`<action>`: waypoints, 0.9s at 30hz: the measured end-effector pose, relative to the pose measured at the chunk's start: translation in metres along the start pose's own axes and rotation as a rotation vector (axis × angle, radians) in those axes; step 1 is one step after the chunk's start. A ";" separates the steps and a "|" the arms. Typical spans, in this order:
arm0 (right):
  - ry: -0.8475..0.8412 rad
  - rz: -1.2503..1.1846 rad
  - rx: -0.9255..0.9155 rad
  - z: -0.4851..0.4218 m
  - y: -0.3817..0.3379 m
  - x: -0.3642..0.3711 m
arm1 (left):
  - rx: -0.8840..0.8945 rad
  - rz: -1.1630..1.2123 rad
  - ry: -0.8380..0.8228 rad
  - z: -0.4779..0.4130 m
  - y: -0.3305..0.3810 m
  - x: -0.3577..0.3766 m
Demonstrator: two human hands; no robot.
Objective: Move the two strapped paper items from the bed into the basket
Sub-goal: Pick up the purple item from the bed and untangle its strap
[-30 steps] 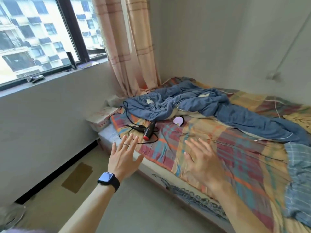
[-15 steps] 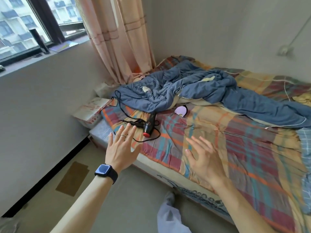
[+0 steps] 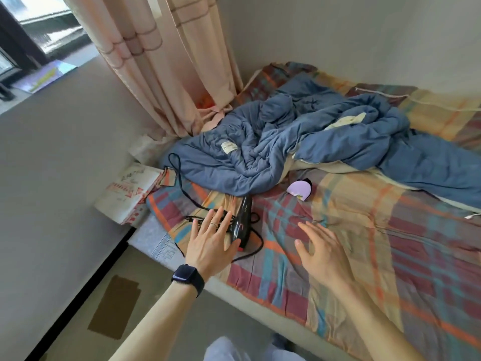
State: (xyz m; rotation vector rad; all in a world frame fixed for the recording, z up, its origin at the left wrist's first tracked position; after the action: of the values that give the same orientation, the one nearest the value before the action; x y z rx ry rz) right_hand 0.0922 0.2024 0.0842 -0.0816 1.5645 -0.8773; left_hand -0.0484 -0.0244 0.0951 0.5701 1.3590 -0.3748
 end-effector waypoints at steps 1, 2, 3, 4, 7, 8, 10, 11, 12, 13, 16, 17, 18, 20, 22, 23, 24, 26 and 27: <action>-0.011 0.008 0.019 -0.019 0.003 0.008 | 0.010 0.010 -0.016 -0.021 -0.004 0.007; -0.022 0.012 0.043 -0.039 0.008 0.016 | 0.022 0.020 -0.040 -0.043 -0.008 0.016; -0.033 0.015 0.070 -0.059 0.015 0.026 | 0.041 0.025 -0.065 -0.066 -0.011 0.026; -0.046 0.018 0.102 -0.079 0.023 0.037 | 0.067 0.022 -0.088 -0.090 -0.013 0.039; -0.058 0.046 0.190 -0.141 0.051 0.067 | 0.156 0.018 -0.195 -0.169 -0.018 0.086; -0.060 0.059 0.239 -0.159 0.062 0.076 | 0.182 0.020 -0.234 -0.195 -0.019 0.105; -0.083 0.076 0.345 -0.193 0.087 0.094 | 0.243 -0.002 -0.285 -0.245 -0.019 0.139; -0.108 0.088 0.388 -0.208 0.099 0.104 | 0.268 -0.008 -0.301 -0.266 -0.018 0.154; -0.141 0.106 0.422 -0.223 0.113 0.115 | 0.285 -0.007 -0.315 -0.286 -0.018 0.169; -0.175 0.127 0.447 -0.237 0.128 0.125 | 0.300 -0.006 -0.325 -0.304 -0.018 0.181; -0.217 0.187 0.525 -0.278 0.168 0.147 | 0.388 -0.037 -0.324 -0.351 -0.017 0.218; -0.213 0.208 0.548 -0.290 0.179 0.151 | 0.430 -0.060 -0.301 -0.363 -0.016 0.229; -0.201 0.227 0.576 -0.301 0.189 0.153 | 0.470 -0.087 -0.275 -0.374 -0.017 0.240; -0.199 0.257 0.635 -0.319 0.208 0.158 | 0.516 -0.124 -0.244 -0.391 -0.023 0.263; -0.239 0.299 0.644 -0.333 0.223 0.171 | 0.535 -0.141 -0.209 -0.400 -0.032 0.279; -0.264 0.323 0.636 -0.339 0.228 0.178 | 0.551 -0.144 -0.186 -0.401 -0.034 0.283; -0.288 0.338 0.639 -0.342 0.232 0.184 | 0.569 -0.139 -0.167 -0.401 -0.035 0.285; -0.331 0.367 0.652 -0.340 0.238 0.197 | 0.582 -0.126 -0.161 -0.397 -0.035 0.287; -0.345 0.391 0.656 -0.336 0.239 0.202 | 0.575 -0.121 -0.168 -0.396 -0.034 0.286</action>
State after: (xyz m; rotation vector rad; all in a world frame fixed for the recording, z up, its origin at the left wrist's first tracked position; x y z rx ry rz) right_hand -0.1451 0.4251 -0.2401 0.5021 0.8754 -0.9587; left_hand -0.3340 0.1996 -0.2339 0.9077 1.1197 -0.9073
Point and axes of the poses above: each hand's wrist, its own z-axis away from the middle knuckle, its own x-axis out of the palm, y = z × x, the point moved 10 cm from there along -z, towards the middle knuckle, and after that the axes turned 4 degrees about -z, right-handed, at the moved point
